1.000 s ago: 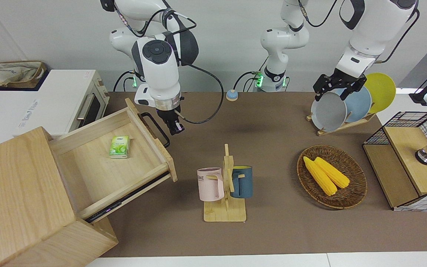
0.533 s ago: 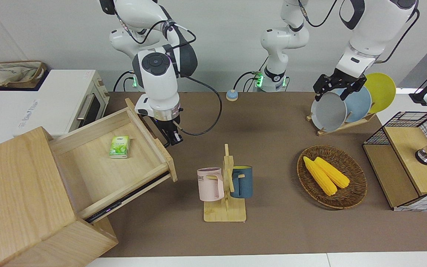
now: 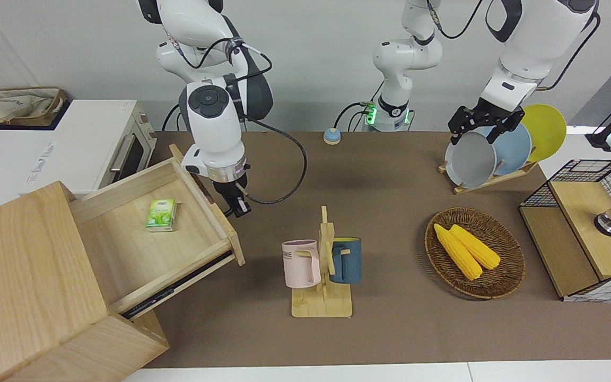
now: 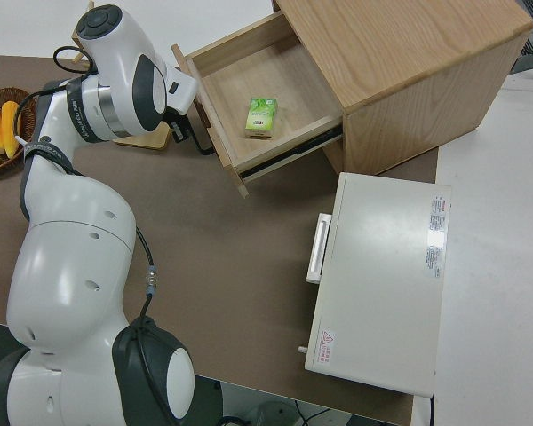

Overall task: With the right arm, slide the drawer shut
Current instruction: 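Push the drawer front away from the robot with the right gripper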

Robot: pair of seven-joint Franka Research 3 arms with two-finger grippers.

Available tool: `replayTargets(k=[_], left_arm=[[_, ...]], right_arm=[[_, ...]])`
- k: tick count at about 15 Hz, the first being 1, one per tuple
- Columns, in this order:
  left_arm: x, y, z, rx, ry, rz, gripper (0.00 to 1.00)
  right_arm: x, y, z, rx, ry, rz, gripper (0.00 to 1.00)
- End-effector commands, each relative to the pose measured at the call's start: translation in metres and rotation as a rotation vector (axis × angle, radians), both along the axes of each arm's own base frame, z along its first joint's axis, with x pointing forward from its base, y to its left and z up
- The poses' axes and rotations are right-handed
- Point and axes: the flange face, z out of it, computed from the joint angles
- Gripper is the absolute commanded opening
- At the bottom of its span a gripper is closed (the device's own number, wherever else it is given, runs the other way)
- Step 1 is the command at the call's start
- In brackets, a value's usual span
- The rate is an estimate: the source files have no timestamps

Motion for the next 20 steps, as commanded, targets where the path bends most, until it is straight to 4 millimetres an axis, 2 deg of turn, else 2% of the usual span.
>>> replayTargets(k=[1, 8, 12, 16, 20], left_arm=[[-0.004, 0.001, 0.002, 0.012, 0.006, -0.007, 1.00], [-0.004, 0.001, 0.002, 0.012, 0.008, -0.009, 1.00], [-0.004, 0.001, 0.002, 0.012, 0.008, -0.007, 1.00], [-0.004, 0.001, 0.002, 0.012, 0.006, -0.007, 1.00], [-0.004, 0.000, 0.002, 0.012, 0.006, -0.010, 1.00]], right_arm=[[0.013, -0.016, 0.004, 0.006, -0.054, 0.012, 0.000], [0.028, -0.059, 0.007, 0.005, -0.067, 0.050, 0.000], [0.034, -0.092, 0.007, -0.003, -0.069, 0.058, 0.000], [0.039, -0.113, 0.012, 0.000, -0.074, 0.060, 0.000], [0.045, -0.124, 0.010, 0.014, -0.076, 0.084, 0.000]])
